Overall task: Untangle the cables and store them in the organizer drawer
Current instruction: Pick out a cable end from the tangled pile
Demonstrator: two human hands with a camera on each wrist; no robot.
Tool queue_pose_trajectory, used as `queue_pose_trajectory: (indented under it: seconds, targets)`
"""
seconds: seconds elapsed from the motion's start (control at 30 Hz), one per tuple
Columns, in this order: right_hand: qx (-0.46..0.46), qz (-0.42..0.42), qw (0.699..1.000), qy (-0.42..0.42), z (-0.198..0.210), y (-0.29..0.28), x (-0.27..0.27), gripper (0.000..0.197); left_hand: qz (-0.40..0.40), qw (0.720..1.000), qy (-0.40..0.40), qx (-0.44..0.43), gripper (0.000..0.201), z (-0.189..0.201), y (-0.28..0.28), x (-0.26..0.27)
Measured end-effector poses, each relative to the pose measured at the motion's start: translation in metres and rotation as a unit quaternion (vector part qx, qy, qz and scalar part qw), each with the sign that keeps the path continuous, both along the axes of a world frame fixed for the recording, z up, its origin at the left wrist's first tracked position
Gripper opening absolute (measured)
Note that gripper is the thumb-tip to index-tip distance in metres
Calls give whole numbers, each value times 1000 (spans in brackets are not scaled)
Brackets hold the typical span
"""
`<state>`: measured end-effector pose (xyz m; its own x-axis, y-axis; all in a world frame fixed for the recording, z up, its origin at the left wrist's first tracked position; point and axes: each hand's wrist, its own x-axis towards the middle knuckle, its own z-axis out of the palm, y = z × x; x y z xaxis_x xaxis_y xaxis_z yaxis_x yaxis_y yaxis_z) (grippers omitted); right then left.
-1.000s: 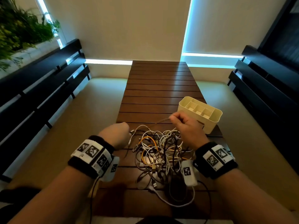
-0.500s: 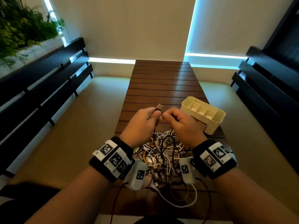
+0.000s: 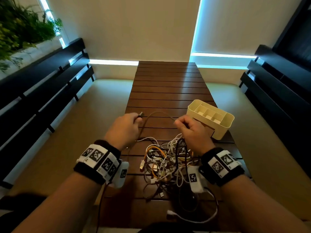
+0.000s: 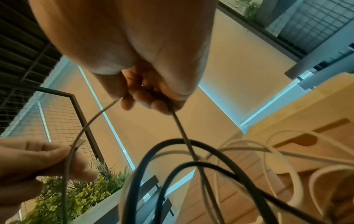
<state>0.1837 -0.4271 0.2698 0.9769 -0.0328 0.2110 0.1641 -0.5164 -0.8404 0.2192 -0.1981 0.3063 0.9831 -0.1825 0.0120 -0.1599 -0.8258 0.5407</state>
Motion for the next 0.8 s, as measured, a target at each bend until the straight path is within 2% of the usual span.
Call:
queue_pose_trajectory:
  seconds: [0.07,0.13,0.17,0.2,0.27,0.33,0.4,0.5,0.6,0.67,0.73,0.8]
  targets:
    - [-54,23,998,-21,5,2,5,10,35,993,-104,-38,26,4,0,-1]
    - [-85,44,995,-30,8,8,9,5,6,980,-174,-98,26,15,-10,-8]
    - [-84,53,994,-39,11,12,11,4,-28,977,-184,-105,26,17,-17,-9]
    - [-77,62,994,-53,15,15,14,4,-65,977,-176,-100,25,17,-24,-8]
    - [-59,68,992,-89,24,21,21,4,-117,983,-108,-93,18,11,-36,-3]
    - [-41,62,991,-110,31,23,26,4,-121,984,-39,-123,28,7,-38,2]
    - [-21,56,993,-99,30,21,26,6,-118,980,-24,-157,30,8,-37,5]
    - [6,66,998,-14,12,22,17,13,-120,968,-33,-218,30,11,-35,9]
    - [32,90,992,81,-19,27,8,21,-84,926,-17,-368,30,24,-34,11]
    - [68,81,988,108,-34,23,7,27,-58,907,-2,-417,30,33,-32,8]
    - [104,45,987,115,-36,15,11,27,-50,928,1,-370,31,31,-26,6]
    - [122,-8,988,90,-23,7,17,24,-50,973,35,-223,32,18,-16,8]
